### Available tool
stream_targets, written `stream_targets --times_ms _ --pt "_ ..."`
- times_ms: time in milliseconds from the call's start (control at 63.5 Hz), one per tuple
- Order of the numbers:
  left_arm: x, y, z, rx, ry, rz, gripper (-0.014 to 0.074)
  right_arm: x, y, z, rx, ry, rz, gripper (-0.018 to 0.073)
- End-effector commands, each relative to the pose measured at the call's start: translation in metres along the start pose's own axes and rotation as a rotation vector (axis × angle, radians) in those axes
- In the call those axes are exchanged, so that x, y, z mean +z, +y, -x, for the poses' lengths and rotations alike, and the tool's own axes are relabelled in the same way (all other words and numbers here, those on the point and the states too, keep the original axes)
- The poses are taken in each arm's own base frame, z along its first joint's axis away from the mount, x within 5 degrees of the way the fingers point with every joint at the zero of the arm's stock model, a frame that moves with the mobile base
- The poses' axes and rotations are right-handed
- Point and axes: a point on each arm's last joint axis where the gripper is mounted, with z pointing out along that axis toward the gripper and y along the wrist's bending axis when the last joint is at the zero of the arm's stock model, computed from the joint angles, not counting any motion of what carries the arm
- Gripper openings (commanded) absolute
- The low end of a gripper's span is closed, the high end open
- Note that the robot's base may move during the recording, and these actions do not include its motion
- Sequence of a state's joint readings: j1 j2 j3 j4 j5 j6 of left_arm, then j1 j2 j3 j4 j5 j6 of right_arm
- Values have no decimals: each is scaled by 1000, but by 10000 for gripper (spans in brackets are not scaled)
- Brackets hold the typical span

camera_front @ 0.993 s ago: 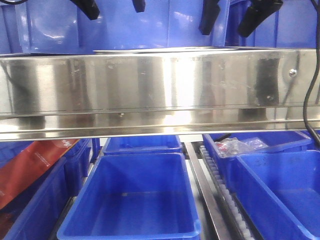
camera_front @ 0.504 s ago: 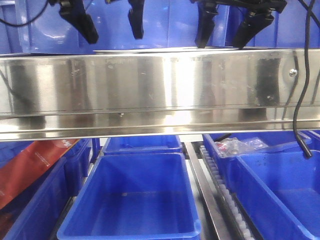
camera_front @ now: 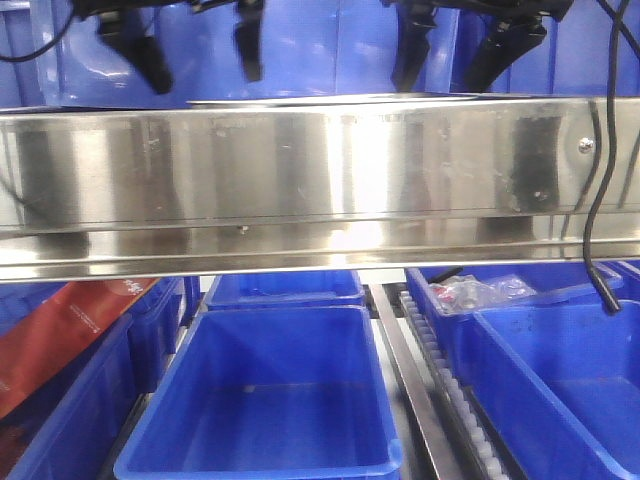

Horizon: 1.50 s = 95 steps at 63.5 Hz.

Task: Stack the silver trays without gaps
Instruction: 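Close left and right grippers on opposite rims of the silver tray, then lift the silver tray off the shelf with both grippers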

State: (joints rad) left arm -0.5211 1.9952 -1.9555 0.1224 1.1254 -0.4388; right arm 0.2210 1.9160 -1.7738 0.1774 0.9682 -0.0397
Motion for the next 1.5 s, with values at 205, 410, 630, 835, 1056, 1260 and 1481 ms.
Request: stream_targets --times_ms 205,410,630,835,1056,1260,1481 --pt "18 0 -5 -10 54 15 464 -2 0 5 -16 -45 -8 379" --pt "27 0 -9 -13 94 19 464 17 -3 1 -10 9 -9 379" --pt "28 1 -7 -4 74 31 464 24 -4 -1 -8 34 -10 307" --pt "28 0 -6 -4 62 26 406 24 -4 -1 -8 30 -10 200" --pt "28 0 -5 -4 49 19 -33 24 -4 -1 -8 28 -10 15" --pt "28 -1 -4 -4 43 16 -1 24 -4 0 -8 21 -11 -79" --pt "25 0 -4 -2 51 27 -5 21 -3 0 -9 24 -9 -79"
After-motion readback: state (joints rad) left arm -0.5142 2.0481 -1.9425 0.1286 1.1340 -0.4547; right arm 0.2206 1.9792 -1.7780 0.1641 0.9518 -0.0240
